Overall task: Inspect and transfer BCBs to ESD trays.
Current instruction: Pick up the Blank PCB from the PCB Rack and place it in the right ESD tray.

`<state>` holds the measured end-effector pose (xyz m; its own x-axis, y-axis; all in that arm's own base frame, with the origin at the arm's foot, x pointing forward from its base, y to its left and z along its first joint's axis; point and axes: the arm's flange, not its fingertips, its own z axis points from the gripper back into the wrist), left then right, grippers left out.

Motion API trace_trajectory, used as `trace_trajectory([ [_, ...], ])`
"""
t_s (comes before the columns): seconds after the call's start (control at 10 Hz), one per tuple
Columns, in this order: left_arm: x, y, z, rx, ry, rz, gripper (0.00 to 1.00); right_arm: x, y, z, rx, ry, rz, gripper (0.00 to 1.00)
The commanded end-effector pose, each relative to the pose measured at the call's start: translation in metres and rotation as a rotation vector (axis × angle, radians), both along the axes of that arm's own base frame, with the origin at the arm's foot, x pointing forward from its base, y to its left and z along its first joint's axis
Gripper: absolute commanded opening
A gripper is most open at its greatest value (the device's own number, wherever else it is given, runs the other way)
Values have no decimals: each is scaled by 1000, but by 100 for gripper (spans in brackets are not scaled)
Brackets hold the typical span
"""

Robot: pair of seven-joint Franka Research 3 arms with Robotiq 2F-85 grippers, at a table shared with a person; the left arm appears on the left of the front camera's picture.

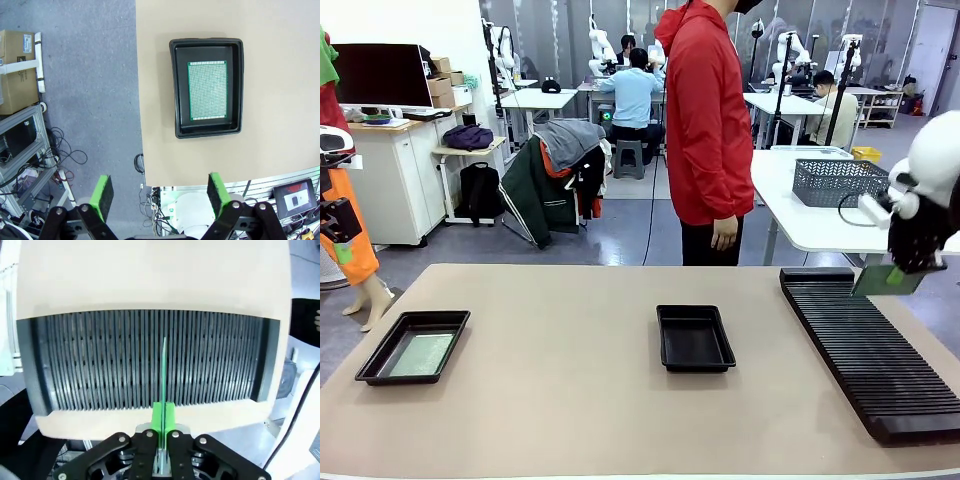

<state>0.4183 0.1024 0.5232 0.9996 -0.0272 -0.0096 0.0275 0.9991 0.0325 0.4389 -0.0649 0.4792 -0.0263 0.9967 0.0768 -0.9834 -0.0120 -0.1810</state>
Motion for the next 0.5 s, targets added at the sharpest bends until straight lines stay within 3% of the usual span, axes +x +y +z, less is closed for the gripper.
trace_trajectory([
  [0.0, 1, 1, -1, 2, -5, 0, 100, 8, 1, 44, 10, 64, 7, 0],
  [0.4, 1, 1, -1, 2, -5, 0, 100, 8, -4, 144, 24, 124, -4, 0],
])
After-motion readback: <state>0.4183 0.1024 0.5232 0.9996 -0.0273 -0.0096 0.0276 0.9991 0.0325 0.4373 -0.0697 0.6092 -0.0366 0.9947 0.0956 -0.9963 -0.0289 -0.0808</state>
